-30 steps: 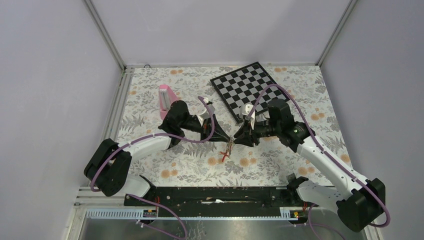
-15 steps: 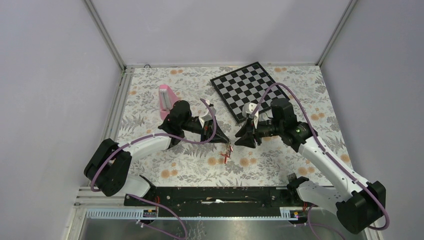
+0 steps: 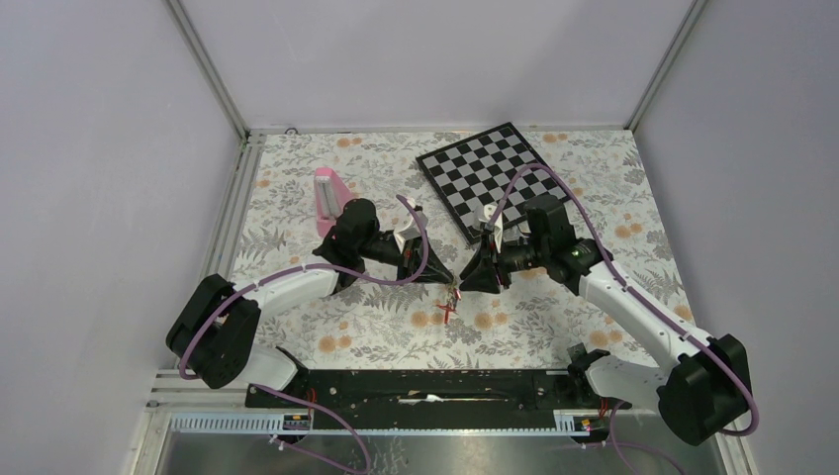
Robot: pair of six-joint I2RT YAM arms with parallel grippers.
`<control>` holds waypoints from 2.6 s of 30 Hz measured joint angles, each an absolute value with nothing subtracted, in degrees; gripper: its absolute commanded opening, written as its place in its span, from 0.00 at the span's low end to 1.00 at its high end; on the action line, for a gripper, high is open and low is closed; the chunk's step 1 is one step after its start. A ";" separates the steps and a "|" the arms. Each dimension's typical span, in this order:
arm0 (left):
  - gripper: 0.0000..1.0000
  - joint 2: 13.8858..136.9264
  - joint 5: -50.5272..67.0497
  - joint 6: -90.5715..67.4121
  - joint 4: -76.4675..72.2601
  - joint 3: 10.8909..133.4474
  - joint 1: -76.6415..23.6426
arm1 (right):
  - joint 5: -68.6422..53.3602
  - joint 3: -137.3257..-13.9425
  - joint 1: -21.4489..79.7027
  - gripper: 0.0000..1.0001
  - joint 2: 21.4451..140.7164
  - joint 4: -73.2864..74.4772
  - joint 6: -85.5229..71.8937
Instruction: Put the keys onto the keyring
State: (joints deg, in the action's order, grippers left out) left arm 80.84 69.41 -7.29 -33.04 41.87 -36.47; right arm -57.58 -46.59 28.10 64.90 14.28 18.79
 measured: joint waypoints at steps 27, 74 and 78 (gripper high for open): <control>0.00 80.84 69.97 -13.08 -42.00 41.87 -36.40 | -58.57 -44.23 28.10 0.16 64.88 10.24 16.82; 0.00 81.12 67.99 -20.73 -53.58 38.94 -35.99 | -61.19 -42.92 27.09 0.00 63.13 8.38 16.99; 0.00 82.41 66.83 -23.92 -57.10 38.74 -35.99 | -61.17 -42.72 27.09 0.00 63.64 6.90 15.92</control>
